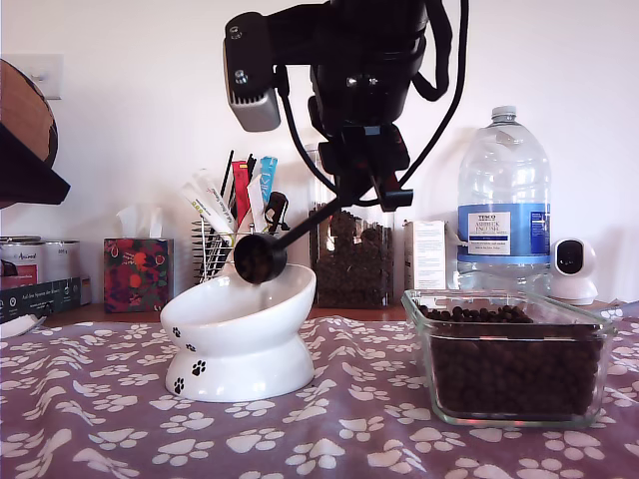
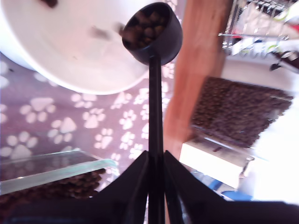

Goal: Measure one spoon of cat food and pour it into the food bowl

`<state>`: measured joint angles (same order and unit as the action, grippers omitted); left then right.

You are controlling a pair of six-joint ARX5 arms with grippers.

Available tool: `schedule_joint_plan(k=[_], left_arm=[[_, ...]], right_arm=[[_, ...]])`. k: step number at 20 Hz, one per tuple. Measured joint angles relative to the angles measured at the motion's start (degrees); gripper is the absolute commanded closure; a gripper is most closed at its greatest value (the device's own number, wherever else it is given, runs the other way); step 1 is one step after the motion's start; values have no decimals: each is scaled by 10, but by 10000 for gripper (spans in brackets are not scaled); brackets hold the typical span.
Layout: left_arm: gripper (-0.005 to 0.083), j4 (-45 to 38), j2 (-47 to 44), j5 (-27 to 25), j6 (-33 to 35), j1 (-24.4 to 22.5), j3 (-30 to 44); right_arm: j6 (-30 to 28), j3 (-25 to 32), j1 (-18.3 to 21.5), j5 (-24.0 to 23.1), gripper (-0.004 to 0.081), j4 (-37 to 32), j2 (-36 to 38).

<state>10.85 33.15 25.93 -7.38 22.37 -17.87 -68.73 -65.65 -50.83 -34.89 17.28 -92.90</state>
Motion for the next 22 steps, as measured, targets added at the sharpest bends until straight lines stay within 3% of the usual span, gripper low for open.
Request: schedule_joint_plan(k=[12,22], left_arm=[[794,1,0,34,-15,0,0],[794,6,0,62,-26,0,0]], right_arm=[[-193,0,-33,-59,783,-49,0],[-243,0,-58,-112,783,-72,-42]])
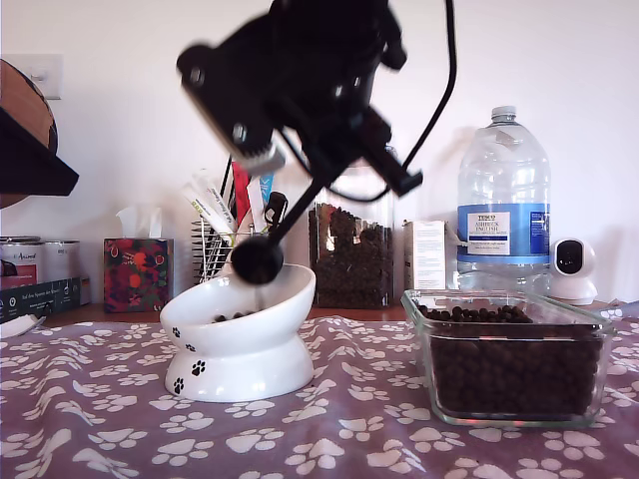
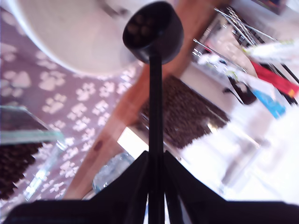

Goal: Measure one spoon of cat food and pour it into the food bowl

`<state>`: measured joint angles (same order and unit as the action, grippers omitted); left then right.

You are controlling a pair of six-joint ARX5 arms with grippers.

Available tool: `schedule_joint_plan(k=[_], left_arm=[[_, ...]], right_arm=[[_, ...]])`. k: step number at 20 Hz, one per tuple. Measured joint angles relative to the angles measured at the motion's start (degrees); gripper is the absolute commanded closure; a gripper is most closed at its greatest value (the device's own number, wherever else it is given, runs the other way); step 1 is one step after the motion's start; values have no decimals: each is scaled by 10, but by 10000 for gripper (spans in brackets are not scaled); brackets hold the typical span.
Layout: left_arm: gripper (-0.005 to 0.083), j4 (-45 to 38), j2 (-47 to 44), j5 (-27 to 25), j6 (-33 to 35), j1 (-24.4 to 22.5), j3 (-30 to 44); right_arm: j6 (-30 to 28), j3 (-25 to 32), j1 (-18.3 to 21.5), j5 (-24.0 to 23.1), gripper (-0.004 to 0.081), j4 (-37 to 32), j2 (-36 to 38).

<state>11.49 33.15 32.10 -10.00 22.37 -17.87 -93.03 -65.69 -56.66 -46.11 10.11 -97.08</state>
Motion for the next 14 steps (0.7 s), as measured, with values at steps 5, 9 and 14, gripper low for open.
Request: schedule_joint_plan(k=[5,9,14], left_arm=[[794,1,0,3,-1,0,0],[794,1,0,4,-1,0,0],[794,1,0,4,-1,0,0]], right_arm=[[-3,0,-8,-24,783,-1,-10],[-4,0,-8,-30,783,-7,-10],[37,0,-8,-38,783,-29,-10]])
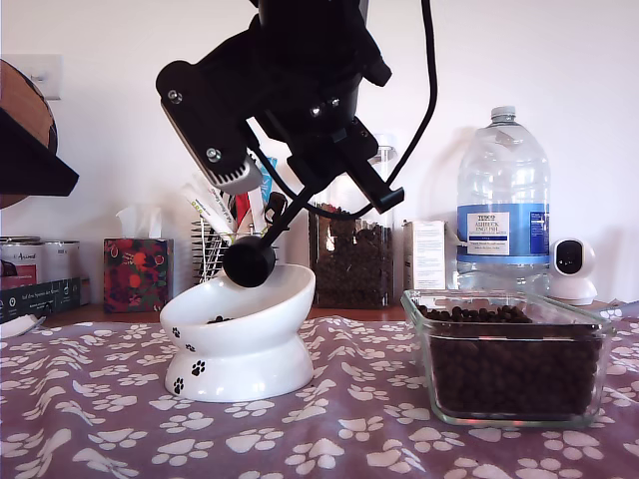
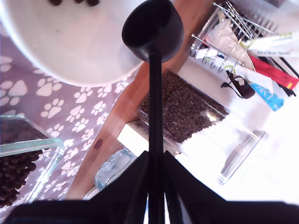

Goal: Measure one spoon of cat food and pour it into the food bowl

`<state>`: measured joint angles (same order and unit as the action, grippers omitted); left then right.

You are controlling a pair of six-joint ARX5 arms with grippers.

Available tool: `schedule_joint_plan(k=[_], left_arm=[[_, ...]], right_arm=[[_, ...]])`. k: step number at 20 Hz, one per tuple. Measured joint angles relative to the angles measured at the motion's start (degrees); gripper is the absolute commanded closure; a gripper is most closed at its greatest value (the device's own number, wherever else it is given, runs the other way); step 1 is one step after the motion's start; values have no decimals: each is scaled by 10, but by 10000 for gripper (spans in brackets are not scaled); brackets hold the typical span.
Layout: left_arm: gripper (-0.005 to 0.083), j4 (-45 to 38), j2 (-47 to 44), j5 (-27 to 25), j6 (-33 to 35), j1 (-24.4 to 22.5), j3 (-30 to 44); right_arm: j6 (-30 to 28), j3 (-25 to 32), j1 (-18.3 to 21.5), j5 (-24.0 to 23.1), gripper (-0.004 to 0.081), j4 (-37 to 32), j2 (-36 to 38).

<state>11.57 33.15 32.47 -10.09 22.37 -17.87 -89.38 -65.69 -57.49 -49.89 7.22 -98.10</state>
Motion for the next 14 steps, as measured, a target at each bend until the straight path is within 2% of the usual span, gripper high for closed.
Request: schedule_joint_plan(k=[4,7,14], left_arm=[[794,0,0,0,0,0,0],[794,0,0,-7,0,0,0],[794,-57,0,-44,53,0,0]], right_arm=[[71,0,-4,-1,783,11,1],[151,0,-10,30,783,61,10],[429,0,-14,113,783,163,116]])
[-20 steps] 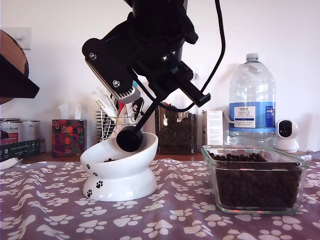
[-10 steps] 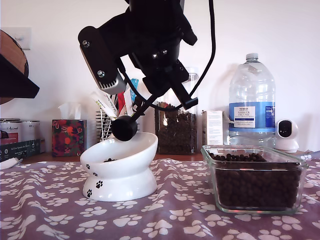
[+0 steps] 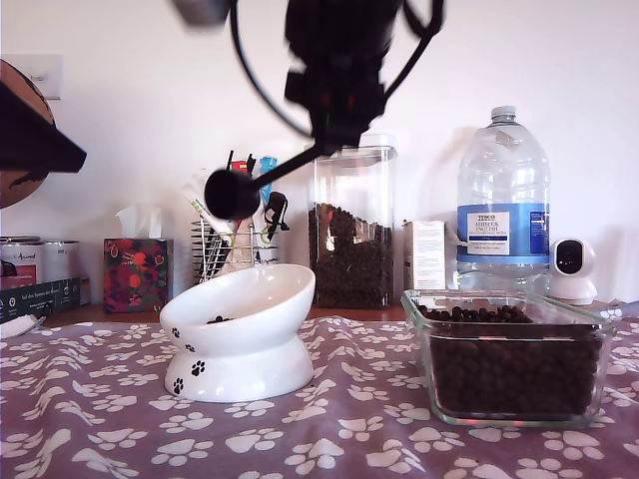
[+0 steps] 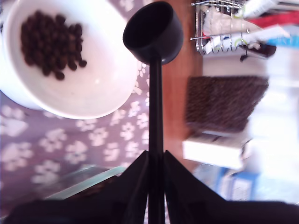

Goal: Measure one spoon of cat food and pour it into the food bowl

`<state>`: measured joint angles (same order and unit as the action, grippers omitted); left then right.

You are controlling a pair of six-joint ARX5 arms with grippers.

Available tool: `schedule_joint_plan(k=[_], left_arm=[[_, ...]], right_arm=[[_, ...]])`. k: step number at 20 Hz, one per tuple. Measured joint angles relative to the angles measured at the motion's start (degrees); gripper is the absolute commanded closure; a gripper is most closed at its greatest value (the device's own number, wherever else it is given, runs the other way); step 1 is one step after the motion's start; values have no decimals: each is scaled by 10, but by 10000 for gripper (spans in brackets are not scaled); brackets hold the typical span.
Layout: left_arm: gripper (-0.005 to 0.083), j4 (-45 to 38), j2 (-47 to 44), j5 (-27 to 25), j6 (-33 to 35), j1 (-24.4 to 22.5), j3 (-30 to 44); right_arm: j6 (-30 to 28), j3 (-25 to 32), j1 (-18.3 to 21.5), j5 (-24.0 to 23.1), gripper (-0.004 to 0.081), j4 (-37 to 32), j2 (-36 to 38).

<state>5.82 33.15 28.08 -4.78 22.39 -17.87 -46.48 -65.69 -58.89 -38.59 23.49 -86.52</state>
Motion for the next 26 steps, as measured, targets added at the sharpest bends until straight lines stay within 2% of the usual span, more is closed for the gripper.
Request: schedule_joint_plan(k=[4,8,11,14,16,22,26], left_arm=[[794,-32,9,-36,11,9,0],[794,-75,59,-42,23,35,0],[794,-99,97,-44,43,60,0],[794,-115,124,-46,52,73,0],[794,-118,138,-46,52,79,0],[794,-134,142,-46,52,83,0],[794,-135,142,-46,52,83,0]], right_arm=[[201,0,19,85,783,75,29],[391,0,64,186,783,107,53],[485,0,109,263,783,143,86],[532,0,160,337,783,192,106],[540,0,191,363,783,230,106],[539,0,285,366,783,321,106],[539,0,310,367,783,345,105]])
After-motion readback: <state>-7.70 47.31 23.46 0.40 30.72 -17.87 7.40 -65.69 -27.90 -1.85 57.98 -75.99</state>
